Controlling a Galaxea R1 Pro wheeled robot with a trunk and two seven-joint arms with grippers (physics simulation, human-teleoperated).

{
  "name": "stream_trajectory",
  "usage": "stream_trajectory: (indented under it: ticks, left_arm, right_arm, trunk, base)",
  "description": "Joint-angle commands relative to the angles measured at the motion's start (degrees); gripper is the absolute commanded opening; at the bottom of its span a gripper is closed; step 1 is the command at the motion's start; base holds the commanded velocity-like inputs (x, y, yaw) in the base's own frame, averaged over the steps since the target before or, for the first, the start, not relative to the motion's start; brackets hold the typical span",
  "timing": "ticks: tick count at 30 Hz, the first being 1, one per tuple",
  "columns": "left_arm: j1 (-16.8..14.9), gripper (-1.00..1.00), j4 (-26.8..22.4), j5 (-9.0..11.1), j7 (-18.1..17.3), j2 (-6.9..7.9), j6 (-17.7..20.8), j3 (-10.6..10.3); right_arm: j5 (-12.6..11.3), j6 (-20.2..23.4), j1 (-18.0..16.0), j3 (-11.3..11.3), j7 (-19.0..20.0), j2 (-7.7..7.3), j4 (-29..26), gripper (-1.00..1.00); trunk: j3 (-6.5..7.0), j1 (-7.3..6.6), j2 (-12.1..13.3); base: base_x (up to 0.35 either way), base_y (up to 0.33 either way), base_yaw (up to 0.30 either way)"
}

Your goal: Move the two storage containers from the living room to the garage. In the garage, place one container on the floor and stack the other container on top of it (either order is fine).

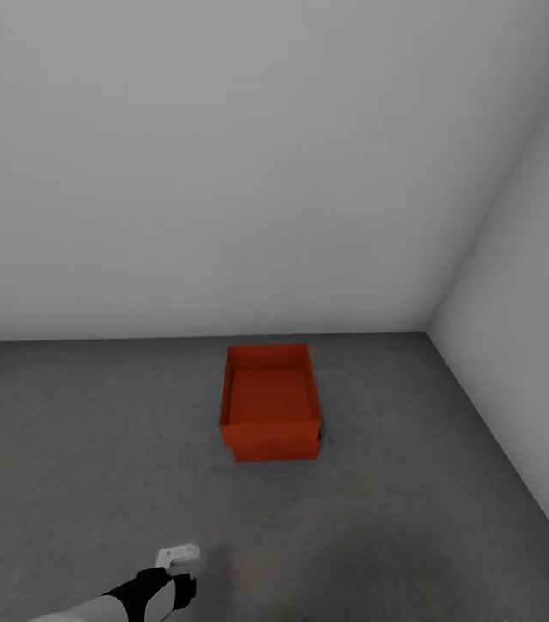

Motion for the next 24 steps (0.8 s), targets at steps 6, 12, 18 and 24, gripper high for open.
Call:
stream_trajectory:
  ticks: [6, 12, 18, 24]
  left_arm:
    - [1.2, 1.0, 0.0, 0.4, 0.2, -0.17, 0.2, -0.5]
    - [3.7, 1.0, 0.0, 0.3, 0.1, -0.63, 0.2, -0.5]
    - [5.5, 1.0, 0.0, 0.4, 0.0, -0.54, 0.2, -0.5]
    - [7.4, 1.0, 0.0, 0.3, -0.1, -0.39, 0.1, -0.5]
  right_arm:
    - [-0.6, -0.2, 0.0, 0.5, -0.2, 0.03, 0.9, 1.0]
    - [-0.5, -2.3, 1.4, 0.5, -0.2, 0.03, 1.9, 1.0]
    - [-0.3, -3.8, 4.0, 0.5, -0.2, 0.53, 2.0, 1.0]
    - [-0.2, -4.2, 4.8, 0.5, -0.2, 0.67, 2.0, 1.0]
  trunk:
    - [0.44, 0.0, 0.0]
    - [0.91, 0.0, 0.0]
    - [1.39, 0.0, 0.0]
    - [1.84, 0.0, 0.0]
  base:
    - [0.0, 0.0, -0.126]
    - [0.0, 0.0, -0.126]
    - [0.0, 0.0, -0.126]
    - [0.0, 0.0, -0.108]
